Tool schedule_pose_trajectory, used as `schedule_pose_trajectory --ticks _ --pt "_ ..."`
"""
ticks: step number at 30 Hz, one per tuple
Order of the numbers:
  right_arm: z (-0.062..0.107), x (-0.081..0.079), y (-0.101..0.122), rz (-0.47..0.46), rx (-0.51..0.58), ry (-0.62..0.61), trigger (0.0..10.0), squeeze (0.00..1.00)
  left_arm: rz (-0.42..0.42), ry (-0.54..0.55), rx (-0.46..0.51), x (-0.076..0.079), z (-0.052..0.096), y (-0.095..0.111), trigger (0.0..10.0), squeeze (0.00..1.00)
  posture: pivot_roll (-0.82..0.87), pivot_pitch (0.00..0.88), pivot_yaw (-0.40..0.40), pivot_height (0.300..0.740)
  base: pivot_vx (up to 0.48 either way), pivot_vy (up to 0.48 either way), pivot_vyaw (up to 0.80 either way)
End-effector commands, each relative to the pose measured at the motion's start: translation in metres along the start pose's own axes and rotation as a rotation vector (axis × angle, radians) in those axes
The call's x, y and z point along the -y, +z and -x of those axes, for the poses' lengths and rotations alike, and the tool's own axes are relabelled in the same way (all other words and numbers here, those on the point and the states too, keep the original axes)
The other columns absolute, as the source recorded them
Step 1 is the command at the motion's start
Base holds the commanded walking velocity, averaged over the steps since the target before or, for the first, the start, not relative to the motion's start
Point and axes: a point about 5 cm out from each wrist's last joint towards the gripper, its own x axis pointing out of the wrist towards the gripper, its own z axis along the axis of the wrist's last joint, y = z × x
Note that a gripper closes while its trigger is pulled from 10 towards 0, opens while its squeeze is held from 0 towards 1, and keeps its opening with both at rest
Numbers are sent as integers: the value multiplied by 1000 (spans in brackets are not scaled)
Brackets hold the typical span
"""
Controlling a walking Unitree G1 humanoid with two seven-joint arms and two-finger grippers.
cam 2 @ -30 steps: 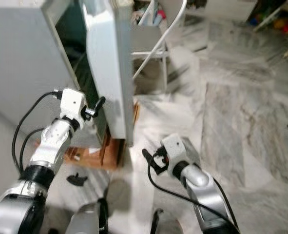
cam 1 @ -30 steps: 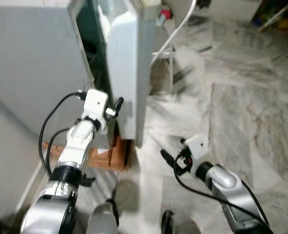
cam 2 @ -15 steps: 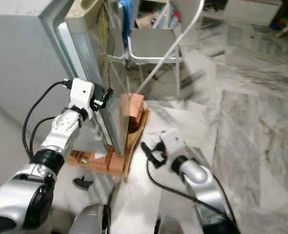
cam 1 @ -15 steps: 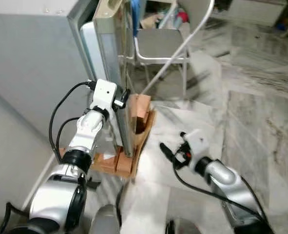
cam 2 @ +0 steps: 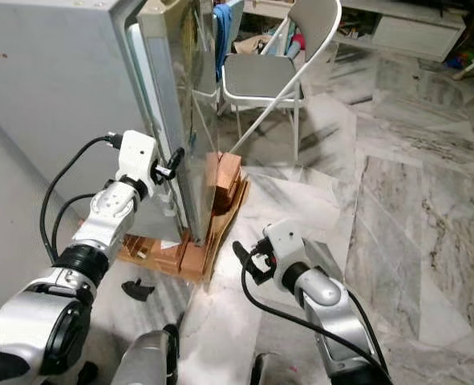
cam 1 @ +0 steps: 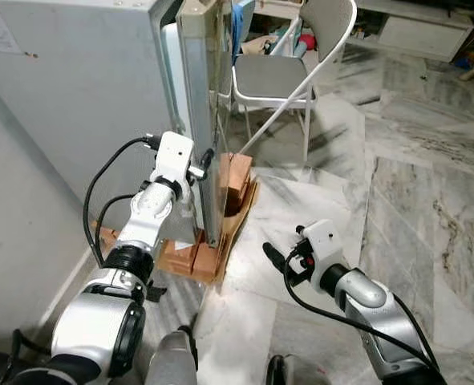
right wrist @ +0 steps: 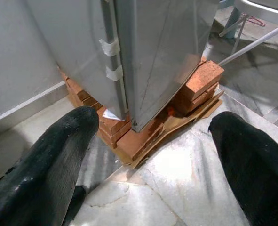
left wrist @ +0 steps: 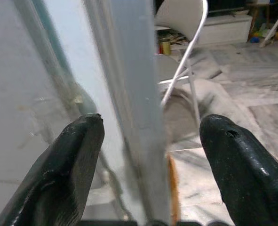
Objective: Restocking fridge
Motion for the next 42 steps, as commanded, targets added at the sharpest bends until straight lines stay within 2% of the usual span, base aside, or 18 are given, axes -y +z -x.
schedule_pose_trajectory --ticks 1,2,6,9,14,15,16,18,20,21,22,28,31,34,35,37,41,42 --pt "-1 2 0 -1 -2 1 10000 0 -35 -67 24 17 -9 14 10000 0 45 143 -8 740 0 0 0" --pt "-1 2 0 -1 -3 1 10000 0 -48 -112 39 29 -13 19 10000 0 38 139 -6 740 0 0 0" --pt "-1 1 -2 -6 -5 -2 10000 0 -54 -181 57 43 -10 18 10000 0 37 136 0 740 0 0 0" --pt "0 1 -3 -10 -6 -6 10000 0 -40 -207 48 39 0 5 10000 0 41 139 2 740 0 0 0" --pt "0 4 1 -10 30 -44 10000 0 -7 -145 -1 6 33 -30 10000 0 54 136 1 740 0 0 0" --pt "-1 8 9 -13 87 -86 10000 0 17 -82 -13 -9 48 -40 10000 0 59 132 -1 740 0 0 0" --pt "-1 9 13 -18 115 -106 10000 0 29 -51 -20 -15 54 -44 10000 0 62 131 -2 740 0 0 0" --pt "-1 16 25 -48 201 -189 10000 0 54 72 -26 -34 83 -57 10000 0 80 124 -7 740 0 0 0" --pt "-1 17 29 -56 231 -214 10000 0 65 122 -26 -39 93 -60 10000 0 83 124 -9 740 0 0 0" --pt "-1 19 35 -40 266 -248 10000 0 72 209 -31 -48 110 -64 10000 0 97 127 -15 740 0 0 0" --pt "-1 19 35 -40 266 -248 10000 0 72 209 -31 -48 110 -64 10000 0 97 127 -15 740 0 0 0" --pt "6 28 41 -38 315 -348 10000 0 100 421 -49 -64 156 -70 10000 0 121 111 -16 740 0 0 0" --pt "11 32 31 -39 317 -393 10000 0 156 477 -54 -58 169 -70 10000 0 110 59 -9 740 0 0 -406" --pt "16 37 23 -89 315 -454 10000 0 173 442 -54 -44 171 -70 10000 0 111 40 -13 740 0 0 -350" --pt "18 37 22 -84 320 -461 10000 0 179 426 -59 -38 171 -70 10000 0 103 21 -15 740 0 0 0" --pt "32 30 18 5 321 -431 10000 0 181 365 -94 -24 175 -76 10000 0 94 13 -17 740 0 0 0" --pt "46 30 7 20 282 -418 10000 0 179 339 -150 -17 190 -85 10000 0 84 7 -16 740 0 0 0" --pt "55 32 0 28 261 -419 10000 0 197 356 -186 -16 200 -91 10000 0 80 4 -15 740 0 0 0"
